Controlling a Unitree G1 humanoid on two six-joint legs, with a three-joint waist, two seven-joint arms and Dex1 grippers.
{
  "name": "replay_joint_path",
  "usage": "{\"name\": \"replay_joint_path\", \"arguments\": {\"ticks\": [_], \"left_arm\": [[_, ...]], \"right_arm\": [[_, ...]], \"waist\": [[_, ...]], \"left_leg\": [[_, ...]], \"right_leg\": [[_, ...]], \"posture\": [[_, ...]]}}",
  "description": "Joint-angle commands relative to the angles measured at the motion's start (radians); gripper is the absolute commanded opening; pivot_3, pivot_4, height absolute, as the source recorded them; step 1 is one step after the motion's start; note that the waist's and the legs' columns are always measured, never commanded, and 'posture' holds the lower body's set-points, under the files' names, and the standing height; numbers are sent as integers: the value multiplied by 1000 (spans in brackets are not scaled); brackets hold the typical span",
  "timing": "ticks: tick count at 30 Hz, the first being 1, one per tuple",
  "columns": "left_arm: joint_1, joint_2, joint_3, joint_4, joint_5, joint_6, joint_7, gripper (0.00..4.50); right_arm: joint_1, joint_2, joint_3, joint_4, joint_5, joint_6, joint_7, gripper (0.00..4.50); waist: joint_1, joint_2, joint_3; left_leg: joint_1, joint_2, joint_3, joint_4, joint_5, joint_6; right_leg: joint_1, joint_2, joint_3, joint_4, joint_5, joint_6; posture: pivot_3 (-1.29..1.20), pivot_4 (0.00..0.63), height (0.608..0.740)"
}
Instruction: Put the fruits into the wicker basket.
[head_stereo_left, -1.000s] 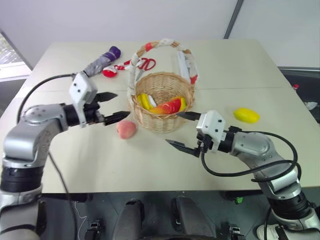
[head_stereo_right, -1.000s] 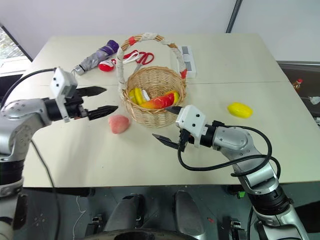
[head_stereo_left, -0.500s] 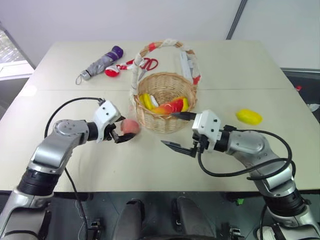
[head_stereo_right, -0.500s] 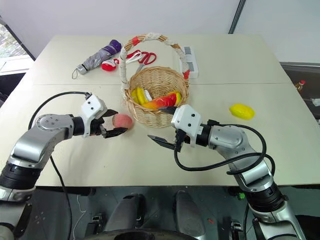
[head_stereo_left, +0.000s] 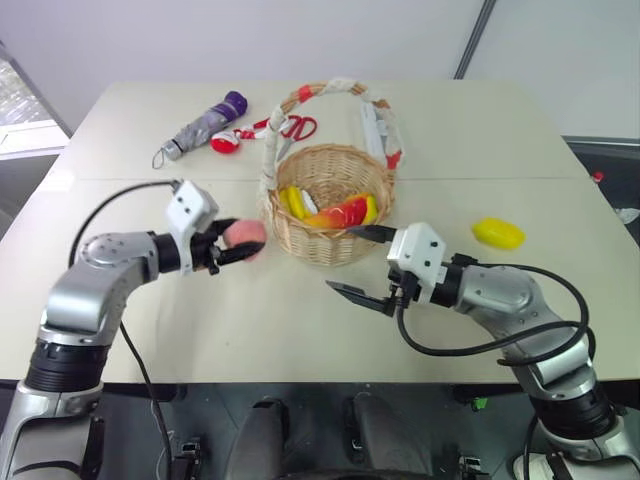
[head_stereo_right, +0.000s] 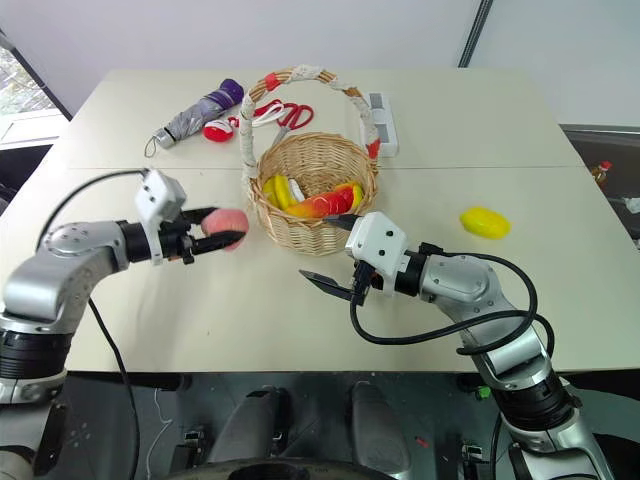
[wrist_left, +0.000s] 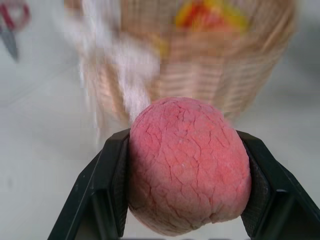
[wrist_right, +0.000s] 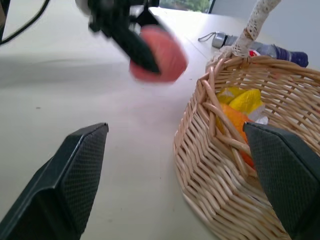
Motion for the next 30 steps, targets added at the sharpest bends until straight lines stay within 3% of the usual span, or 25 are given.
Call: {"name": "replay_joint_path", "arguments": {"ticks": [1,6,11,16,21,26,30], "left_arm": [[-126,-76,-58,-77,1,22,98,2260],[-269,-220,-196,49,130,24,236,2260],[-291,-257,-227,95,156,22,248,4480],[-269,-234,-238,93,175,-40,200,4480],[-186,-169,-299,-8,186,-185,54,4480],[-132,-180,-326,-65,153,-176,16,4480],[-117,-195,-336,-77,163,-169,24,4480]], "right_arm": [[-15,-6,-33,4,3,-24,7,4500],[-11,-13,-51,23,-8,-31,1,4500],[10,-27,-104,20,-9,-21,-22,4500],[72,-171,-247,146,-137,-28,-80,4500],[88,-305,-264,336,-283,-78,-112,4500],[-7,-331,-192,546,-398,-133,-142,4500],[-104,-285,-133,694,-453,-169,-169,4500]], "waist": [[-1,0,0],[-11,0,0],[-19,0,0],[-6,0,0],[-7,0,0],[-13,0,0],[-15,1,0]], "left_leg": [[0,-1,0,0,0,0],[1,-4,0,0,0,0],[1,-1,0,-1,0,0],[1,-2,1,-1,0,0],[0,-4,5,-1,0,0],[3,-2,12,-1,0,0],[3,-1,14,-1,0,0]], "right_leg": [[1,0,0,0,0,0],[1,0,0,0,0,1],[-2,4,1,1,0,0],[-1,2,1,1,0,0],[-1,0,2,0,0,1],[-1,1,5,0,0,1],[-1,2,6,1,0,1]], "posture": [[0,150,740],[0,150,740],[0,150,740],[0,150,740],[0,150,740],[0,150,740],[0,150,740]]}}
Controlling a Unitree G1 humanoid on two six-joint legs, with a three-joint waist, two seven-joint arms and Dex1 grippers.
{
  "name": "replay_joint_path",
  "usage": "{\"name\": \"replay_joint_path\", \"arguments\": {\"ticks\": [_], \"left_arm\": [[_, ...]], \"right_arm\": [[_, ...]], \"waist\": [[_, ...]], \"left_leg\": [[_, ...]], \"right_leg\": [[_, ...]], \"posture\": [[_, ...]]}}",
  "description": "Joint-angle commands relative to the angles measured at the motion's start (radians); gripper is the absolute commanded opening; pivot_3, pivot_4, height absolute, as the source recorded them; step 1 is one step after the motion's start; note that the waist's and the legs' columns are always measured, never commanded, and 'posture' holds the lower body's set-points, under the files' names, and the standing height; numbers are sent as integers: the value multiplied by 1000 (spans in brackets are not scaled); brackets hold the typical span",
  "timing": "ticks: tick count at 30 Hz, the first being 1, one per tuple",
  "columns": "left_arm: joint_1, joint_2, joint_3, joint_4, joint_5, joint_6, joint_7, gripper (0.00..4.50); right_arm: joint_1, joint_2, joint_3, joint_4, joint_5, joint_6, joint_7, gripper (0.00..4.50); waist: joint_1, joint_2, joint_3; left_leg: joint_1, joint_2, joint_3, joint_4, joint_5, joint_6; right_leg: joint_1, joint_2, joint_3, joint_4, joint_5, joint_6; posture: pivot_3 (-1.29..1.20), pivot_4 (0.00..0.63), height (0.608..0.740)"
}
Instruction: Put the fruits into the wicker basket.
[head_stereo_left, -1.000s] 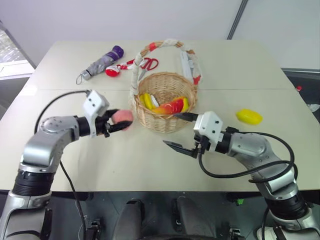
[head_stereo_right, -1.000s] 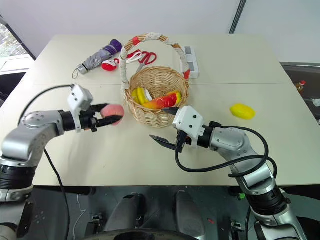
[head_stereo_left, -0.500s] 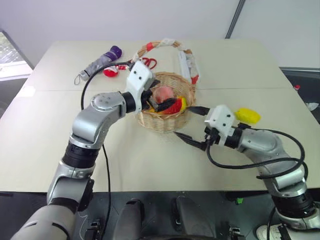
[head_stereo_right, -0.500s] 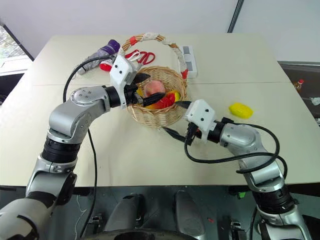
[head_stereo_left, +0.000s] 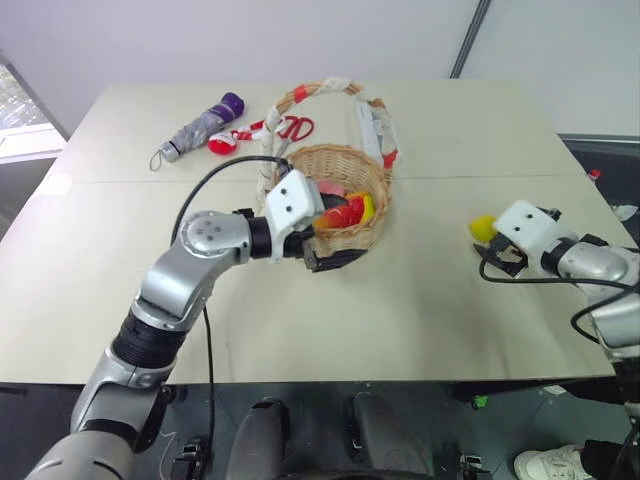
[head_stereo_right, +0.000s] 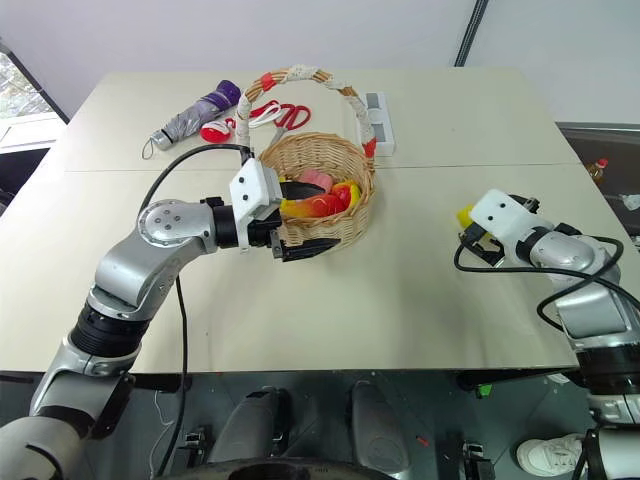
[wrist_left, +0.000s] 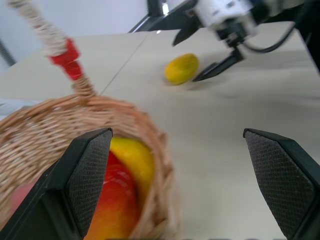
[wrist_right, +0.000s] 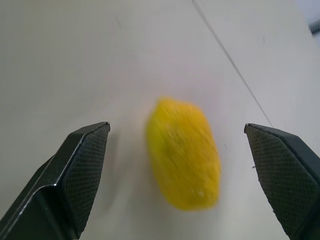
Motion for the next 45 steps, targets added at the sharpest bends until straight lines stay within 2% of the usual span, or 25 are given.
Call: {"name": "replay_joint_path", "arguments": {"ticks": [1,2,5,9,10,11,17,21,23,25,29,32,35,36,40,43,45], "left_arm": [[7,-7,2,-36,1,-3,7,4480],[11,-1,-1,-36,9,-7,7,4480],[24,9,0,-38,18,-11,8,4500],[35,8,16,-46,6,-4,12,4500],[37,7,19,-47,4,-6,13,4500],[42,1,34,-45,-4,-20,17,4500],[109,22,190,-19,-70,-46,28,4500],[204,80,333,9,-134,-66,-6,4500],[229,103,355,18,-132,-87,-15,4500],[237,110,368,25,-131,-90,-2,4500],[245,99,366,16,-130,-93,27,4500],[262,87,352,-12,-128,-90,49,4500],[276,75,347,-38,-134,-82,72,4500],[278,71,345,-46,-136,-79,79,4500],[281,66,343,-59,-143,-71,93,4500],[275,57,339,-48,-143,-76,101,4500],[268,43,338,-40,-145,-79,107,4500]], "right_arm": [[-81,32,22,92,-46,-37,-34,4500],[-97,36,34,119,-59,-43,-38,4500],[-118,46,38,151,-70,-38,-40,3777],[-127,46,31,148,-76,-42,-40,1716],[-126,43,30,141,-80,-46,-40,1431],[-124,36,27,120,-85,-57,-40,1370],[-86,16,-31,-153,5,-189,49,1370],[-136,107,-27,-489,318,-56,193,1370],[-193,158,21,-559,374,12,211,1370],[-267,224,117,-554,322,33,193,1370],[-392,329,279,-386,104,-10,99,1370],[-438,377,344,-252,-9,-59,43,1370],[-465,429,353,-163,-49,-71,10,1370],[-473,441,347,-148,-57,-70,0,2395],[-474,475,298,-192,-32,-96,-5,4314],[-419,459,232,-321,67,-75,58,4426],[-347,446,145,-452,217,15,114,4426]], "waist": [[0,0,0],[0,0,0],[4,0,0],[6,0,0],[6,0,0],[6,0,0],[-5,1,0],[-20,1,0],[-22,1,1],[-21,0,0],[-12,-1,0],[-5,-1,0],[2,-1,0],[2,-1,0],[2,-1,0],[3,-1,0],[7,-1,0]], "left_leg": [[0,0,1,0,0,0],[0,0,1,0,0,0],[0,0,1,0,0,0],[-1,0,2,0,0,0],[-1,0,2,0,0,0],[-1,0,2,0,0,0],[-1,2,3,0,0,1],[0,4,2,-1,0,1],[0,6,2,0,0,1],[0,6,1,1,0,0],[0,4,2,2,0,0],[-2,3,3,1,0,0],[-3,3,4,0,-1,1],[-4,3,4,-1,-1,1],[-5,4,5,-1,-1,1],[-4,4,5,0,-1,1],[-5,3,4,-1,-1,1]], "right_leg": [[0,0,1,0,0,0],[0,0,1,0,0,0],[-1,0,1,0,0,0],[-1,-1,1,0,0,0],[-1,-1,1,0,0,0],[-1,-1,1,0,0,0],[-2,1,2,1,0,0],[-2,1,2,1,0,0],[-2,1,2,1,0,0],[-1,0,0,2,1,0],[0,-2,0,1,1,1],[-2,-3,0,0,1,1],[-4,-4,1,0,1,1],[-6,-3,1,0,1,1],[-7,-3,2,1,1,1],[-7,-3,2,1,2,1],[-7,-3,2,1,2,1]], "posture": [[0,150,740],[0,150,740],[0,150,740],[0,150,740],[0,150,740],[0,150,740],[0,150,740],[0,150,740],[0,150,740],[0,150,740],[0,150,740],[0,150,740],[0,150,740],[0,150,740],[0,150,740],[0,150,740],[0,150,740]]}}
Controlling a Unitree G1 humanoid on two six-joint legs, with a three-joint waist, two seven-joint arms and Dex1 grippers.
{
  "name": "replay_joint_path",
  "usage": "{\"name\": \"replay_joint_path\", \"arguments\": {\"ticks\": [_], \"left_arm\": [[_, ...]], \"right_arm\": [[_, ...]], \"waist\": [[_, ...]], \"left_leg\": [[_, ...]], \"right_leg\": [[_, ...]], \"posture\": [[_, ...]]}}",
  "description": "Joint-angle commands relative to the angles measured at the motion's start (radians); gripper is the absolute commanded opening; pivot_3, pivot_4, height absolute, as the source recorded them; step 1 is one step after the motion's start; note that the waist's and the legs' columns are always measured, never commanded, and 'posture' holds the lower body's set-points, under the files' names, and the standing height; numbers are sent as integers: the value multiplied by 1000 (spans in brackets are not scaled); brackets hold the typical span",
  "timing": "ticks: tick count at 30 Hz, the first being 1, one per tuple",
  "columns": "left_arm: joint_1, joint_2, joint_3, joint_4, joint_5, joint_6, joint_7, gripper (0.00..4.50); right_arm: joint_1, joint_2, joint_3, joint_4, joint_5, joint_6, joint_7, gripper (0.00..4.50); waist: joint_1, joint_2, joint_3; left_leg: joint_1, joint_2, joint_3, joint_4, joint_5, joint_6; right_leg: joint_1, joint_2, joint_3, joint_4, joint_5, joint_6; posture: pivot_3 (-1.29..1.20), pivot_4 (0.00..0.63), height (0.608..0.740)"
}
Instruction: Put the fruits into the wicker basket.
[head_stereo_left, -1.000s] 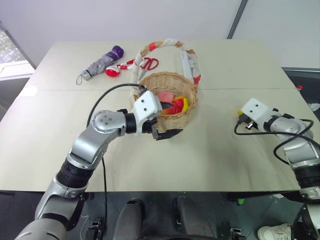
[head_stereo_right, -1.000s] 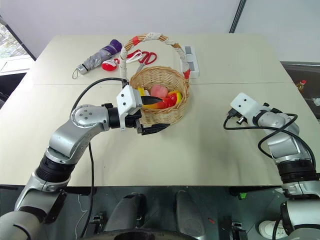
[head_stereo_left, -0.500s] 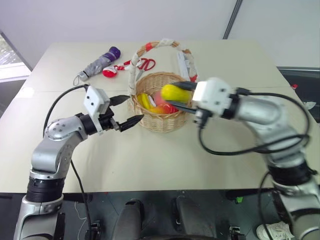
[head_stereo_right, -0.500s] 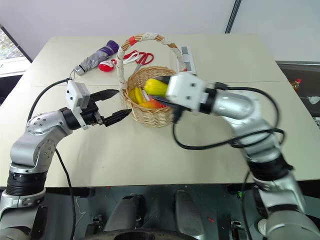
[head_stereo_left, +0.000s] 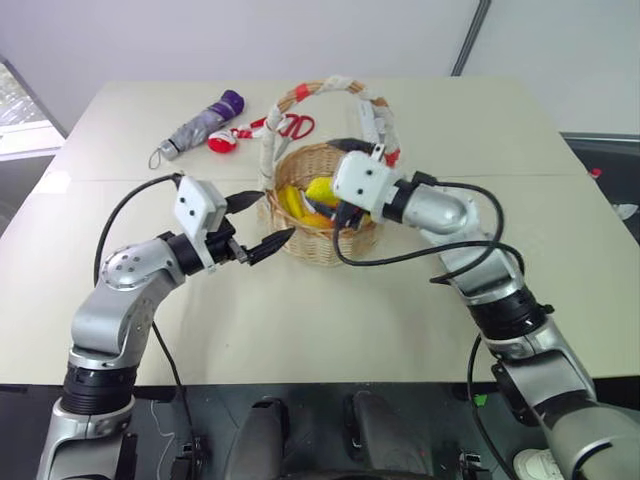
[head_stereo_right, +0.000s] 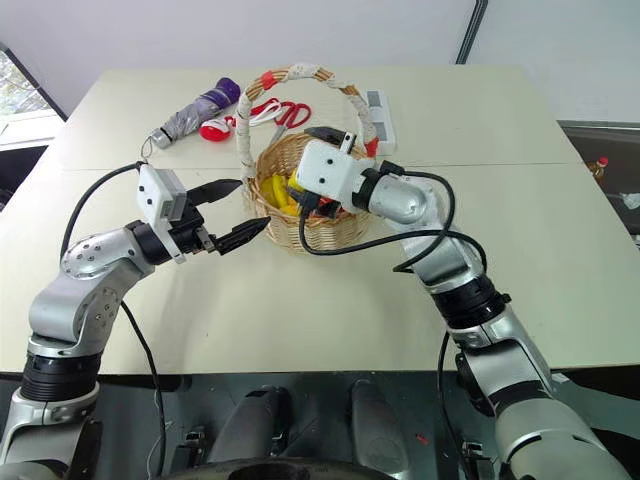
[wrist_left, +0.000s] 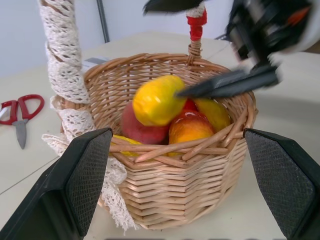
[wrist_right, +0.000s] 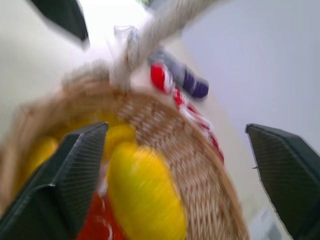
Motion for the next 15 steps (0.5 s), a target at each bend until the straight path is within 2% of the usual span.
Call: {"name": "replay_joint_path", "arguments": {"ticks": [1,3,6,10,15], "left_arm": [[-16,-16,1,-17,-16,-14,12,4500],[-18,-23,-6,-13,-12,-17,10,4500],[-23,-29,-11,-5,-15,-18,3,4500],[-35,-37,-19,7,-16,-22,-3,4500],[-41,-54,-33,3,-20,-17,-1,4500]], "right_arm": [[109,-18,-178,-251,272,162,77,4426],[184,-39,-251,-328,380,263,96,4426],[257,-32,-317,-333,426,347,33,4426],[256,23,-333,-197,364,329,-99,4426],[150,123,-315,50,271,239,-255,4426]], "waist": [[4,0,0],[7,0,0],[0,0,0],[-17,0,0],[-27,0,0]], "left_leg": [[0,0,-1,0,0,0],[0,0,-2,0,-1,1],[2,0,-1,1,-1,1],[5,0,1,1,-1,1],[5,0,1,1,-1,1]], "right_leg": [[1,0,0,0,0,0],[2,0,-1,-1,0,0],[5,-1,0,-2,0,1],[5,2,1,-1,1,0],[4,3,1,0,1,0]], "posture": [[0,150,740],[0,150,740],[0,150,740],[0,150,740],[0,150,740]]}}
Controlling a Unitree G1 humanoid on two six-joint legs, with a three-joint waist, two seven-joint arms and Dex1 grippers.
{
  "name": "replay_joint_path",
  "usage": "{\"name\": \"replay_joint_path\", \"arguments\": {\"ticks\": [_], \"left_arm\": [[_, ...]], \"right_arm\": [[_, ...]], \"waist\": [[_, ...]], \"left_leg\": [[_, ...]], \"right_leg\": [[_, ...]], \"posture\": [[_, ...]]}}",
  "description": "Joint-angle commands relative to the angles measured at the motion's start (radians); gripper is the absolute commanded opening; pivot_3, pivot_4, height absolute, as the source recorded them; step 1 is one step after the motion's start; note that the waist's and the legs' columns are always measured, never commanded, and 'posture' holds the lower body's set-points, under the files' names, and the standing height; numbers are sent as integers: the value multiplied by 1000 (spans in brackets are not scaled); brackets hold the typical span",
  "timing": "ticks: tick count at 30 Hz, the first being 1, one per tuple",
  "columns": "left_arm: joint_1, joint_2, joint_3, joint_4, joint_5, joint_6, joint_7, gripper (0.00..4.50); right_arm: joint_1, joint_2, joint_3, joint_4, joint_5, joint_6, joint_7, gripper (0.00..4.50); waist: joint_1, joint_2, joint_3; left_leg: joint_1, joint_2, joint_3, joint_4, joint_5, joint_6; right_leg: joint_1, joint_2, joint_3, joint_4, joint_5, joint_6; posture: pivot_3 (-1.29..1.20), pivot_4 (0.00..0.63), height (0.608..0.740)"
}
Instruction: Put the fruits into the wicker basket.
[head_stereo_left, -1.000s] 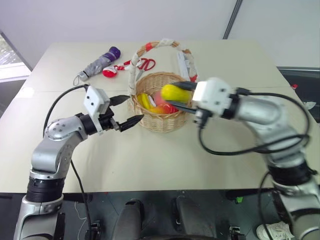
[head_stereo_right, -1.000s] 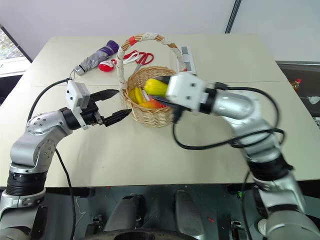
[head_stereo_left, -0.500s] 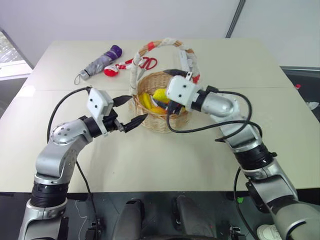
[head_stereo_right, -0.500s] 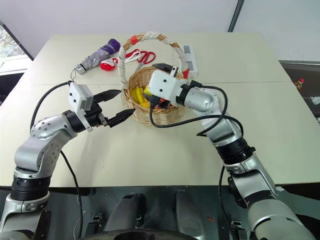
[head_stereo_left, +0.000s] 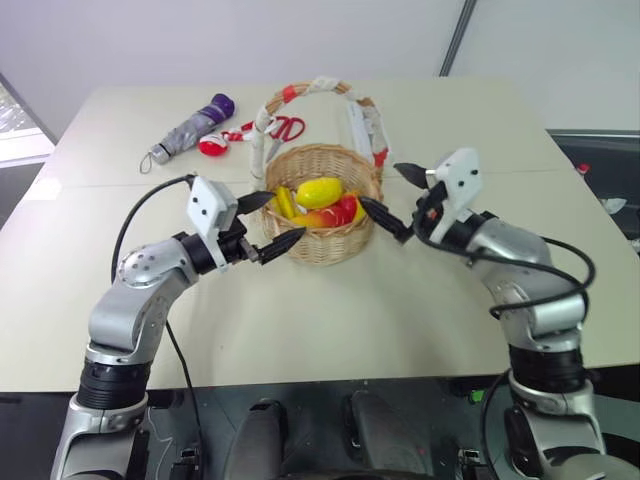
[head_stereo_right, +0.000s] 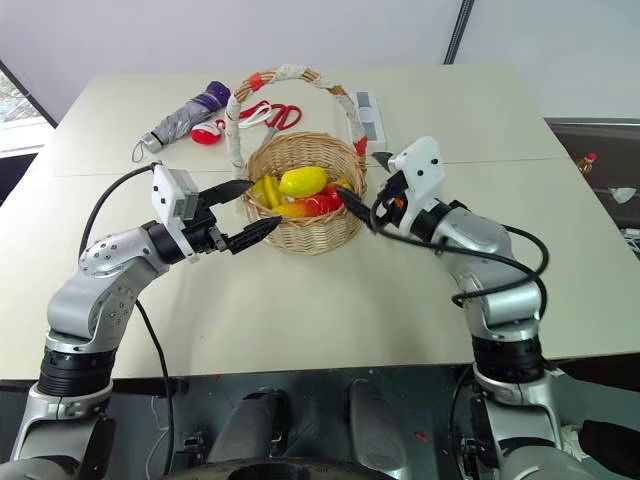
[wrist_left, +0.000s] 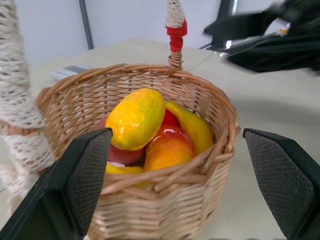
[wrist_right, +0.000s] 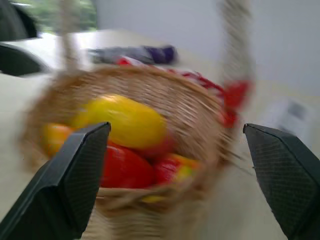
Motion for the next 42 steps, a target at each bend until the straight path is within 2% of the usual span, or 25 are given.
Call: {"name": "replay_joint_path", "arguments": {"ticks": [1,2,5,12,17,20,25,32,34,35,39,42], "left_arm": [[-15,-9,-4,-23,-18,-13,0,4500],[-15,-11,-6,-24,-17,-13,0,4500],[-11,-20,-13,-37,-16,-12,9,4500],[5,-29,-19,-55,-20,-7,17,4500],[-13,-40,-32,-38,-21,-10,11,4500],[-28,-49,-42,-26,-24,-12,0,4500],[-51,-61,-62,7,-16,-23,-25,4500],[-88,-84,-78,39,-6,-33,-31,4500],[-92,-85,-77,45,-2,-37,-33,4500],[-93,-84,-76,49,-1,-40,-34,4500],[-81,-69,-63,51,5,-47,-32,4500],[-53,-39,-33,63,10,-54,-33,4500]], "right_arm": [[-92,60,-1,115,-40,-87,-81,4426],[-101,68,-2,133,-42,-99,-84,4426],[-146,106,-10,220,-44,-140,-108,3579],[-140,118,-41,191,-16,-165,-114,40],[-79,62,-145,111,-21,-209,-157,40],[-30,-18,-275,121,-40,-244,-223,40],[7,-152,-405,251,-102,-297,-327,40],[-14,-200,-446,425,-107,-385,-367,40],[-16,-204,-454,435,-88,-387,-361,1016],[-15,-204,-458,430,-80,-385,-362,1303],[35,-221,-491,359,-39,-353,-344,3381],[123,-249,-528,286,10,-319,-282,3381]], "waist": [[1,0,0],[2,0,0],[3,0,0],[4,0,0],[8,0,0],[15,0,0],[26,0,0],[-2,2,0],[-2,2,0],[-1,2,0],[4,2,0],[11,2,0]], "left_leg": [[-1,0,0,0,0,0],[-1,0,0,0,0,0],[-2,0,-1,-1,0,0],[-3,0,0,-1,0,0],[-3,0,-1,-1,0,0],[-4,-1,-1,0,0,0],[-4,-2,1,-1,0,0],[-2,-2,2,-1,0,0],[-1,-1,3,-1,0,0],[-1,-1,2,-1,0,0],[-2,-1,2,-1,0,0],[-2,-1,1,-1,0,0]], "right_leg": [[-1,0,0,0,0,0],[-2,0,0,0,0,0],[-2,-1,0,0,0,0],[-2,-3,0,0,0,0],[-2,-2,0,0,0,0],[-2,-3,0,-1,0,0],[-2,-3,1,-2,0,1],[-2,0,2,0,0,1],[-2,1,3,0,0,1],[-2,2,3,0,0,1],[-2,1,3,0,0,1],[-2,1,3,-1,0,1]], "posture": [[0,150,740],[0,150,740],[0,150,740],[0,150,740],[0,150,740],[0,150,740],[0,150,740],[0,150,740],[0,150,740],[0,150,740],[0,150,740],[0,150,740]]}}
